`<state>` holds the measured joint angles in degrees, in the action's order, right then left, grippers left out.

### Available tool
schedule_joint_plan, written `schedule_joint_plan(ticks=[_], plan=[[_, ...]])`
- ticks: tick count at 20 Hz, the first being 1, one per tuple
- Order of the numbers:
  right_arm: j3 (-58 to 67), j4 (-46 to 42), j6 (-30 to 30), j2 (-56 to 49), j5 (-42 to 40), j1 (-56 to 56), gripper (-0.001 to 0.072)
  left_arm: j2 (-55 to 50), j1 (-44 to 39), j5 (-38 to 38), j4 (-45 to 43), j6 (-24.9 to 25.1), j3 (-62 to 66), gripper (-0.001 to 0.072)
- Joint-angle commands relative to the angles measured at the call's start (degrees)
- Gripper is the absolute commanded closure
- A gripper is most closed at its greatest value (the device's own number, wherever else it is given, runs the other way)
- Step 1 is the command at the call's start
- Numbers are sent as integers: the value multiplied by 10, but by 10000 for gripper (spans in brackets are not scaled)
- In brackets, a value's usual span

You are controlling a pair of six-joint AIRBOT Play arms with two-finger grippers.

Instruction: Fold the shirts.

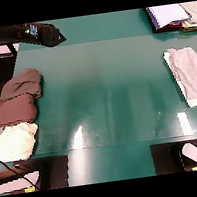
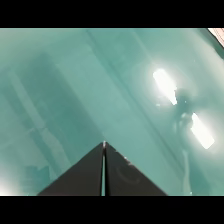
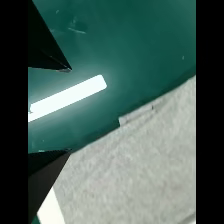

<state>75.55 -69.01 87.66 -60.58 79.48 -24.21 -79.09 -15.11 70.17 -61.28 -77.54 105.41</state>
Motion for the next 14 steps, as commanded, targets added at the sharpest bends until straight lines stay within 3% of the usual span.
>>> schedule_joint_plan(ticks=[1,4,5,8,14], plan=[[-2,19,-3,24,-28,111,156,0,0,-8,0,0,0,685],[-2,18,-3,24,-38,216,160,0,0,-8,0,0,0,685],[-2,18,-3,24,-45,249,213,0,0,-8,0,0,0,685],[-2,18,-17,25,-60,318,701,0,0,-8,0,0,0,685],[-2,18,-18,25,-60,353,698,0,0,-8,0,0,0,685]])
